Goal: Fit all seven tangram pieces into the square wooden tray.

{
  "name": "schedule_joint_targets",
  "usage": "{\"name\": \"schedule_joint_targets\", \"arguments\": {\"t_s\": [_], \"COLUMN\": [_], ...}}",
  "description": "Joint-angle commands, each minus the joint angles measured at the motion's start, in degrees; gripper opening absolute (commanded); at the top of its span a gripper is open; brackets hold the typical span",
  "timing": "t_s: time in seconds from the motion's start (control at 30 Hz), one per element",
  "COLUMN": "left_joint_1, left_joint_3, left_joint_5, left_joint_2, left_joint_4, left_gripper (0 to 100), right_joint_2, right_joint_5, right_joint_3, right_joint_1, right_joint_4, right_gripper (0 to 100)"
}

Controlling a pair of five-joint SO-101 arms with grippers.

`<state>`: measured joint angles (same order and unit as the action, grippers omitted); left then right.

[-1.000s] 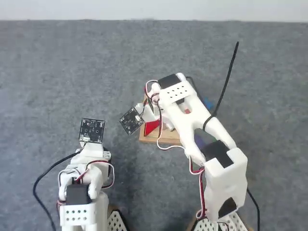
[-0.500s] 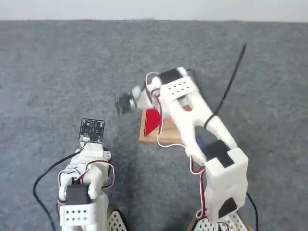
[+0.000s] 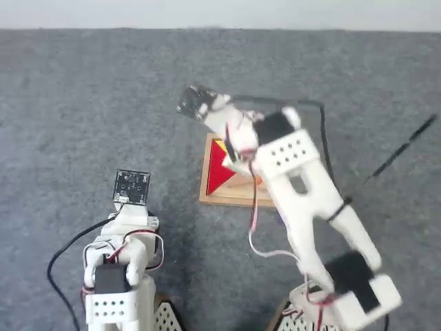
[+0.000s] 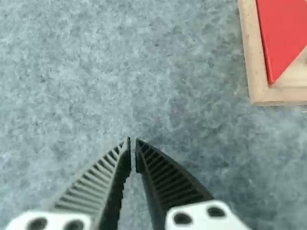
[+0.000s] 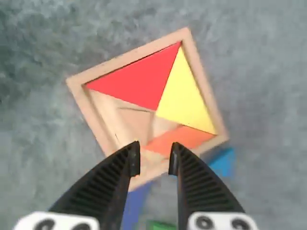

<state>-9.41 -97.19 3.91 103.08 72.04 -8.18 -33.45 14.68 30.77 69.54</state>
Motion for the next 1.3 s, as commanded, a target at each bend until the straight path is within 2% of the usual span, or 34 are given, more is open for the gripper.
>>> {"name": "schedule_joint_targets", "arguments": {"t_s": [0.0,0.1,0.47,0.77,0.97,1.27], "left_joint_1": [0.09,0.18,0.09,0.09,0.09,0.09], "left_joint_3": [0.66,0.66,0.66,0.66,0.66,0.66], "left_joint_5": [0.00,0.00,0.00,0.00,0.00,0.00], "left_joint_2": [0.97,0.97,0.97,0.97,0.97,0.97], "left_joint_4": [0.18,0.18,0.18,0.18,0.18,0.18], "left_gripper": [2,2,2,2,2,2], "right_joint_2": [-8.04,-10.59,-8.57,-8.22,-7.60,-7.52], "right_joint_5": [6.68,10.46,10.73,10.81,10.73,10.73], "right_joint_3": [23.21,32.70,34.81,34.81,34.81,34.81], "right_joint_1": [-0.22,-0.84,-8.84,-7.87,-1.98,-3.47], "right_joint_4": [-22.90,-32.22,-35.38,-35.12,-33.54,-33.80], "right_gripper": [9.6,9.6,5.6,5.6,5.5,5.5]}}
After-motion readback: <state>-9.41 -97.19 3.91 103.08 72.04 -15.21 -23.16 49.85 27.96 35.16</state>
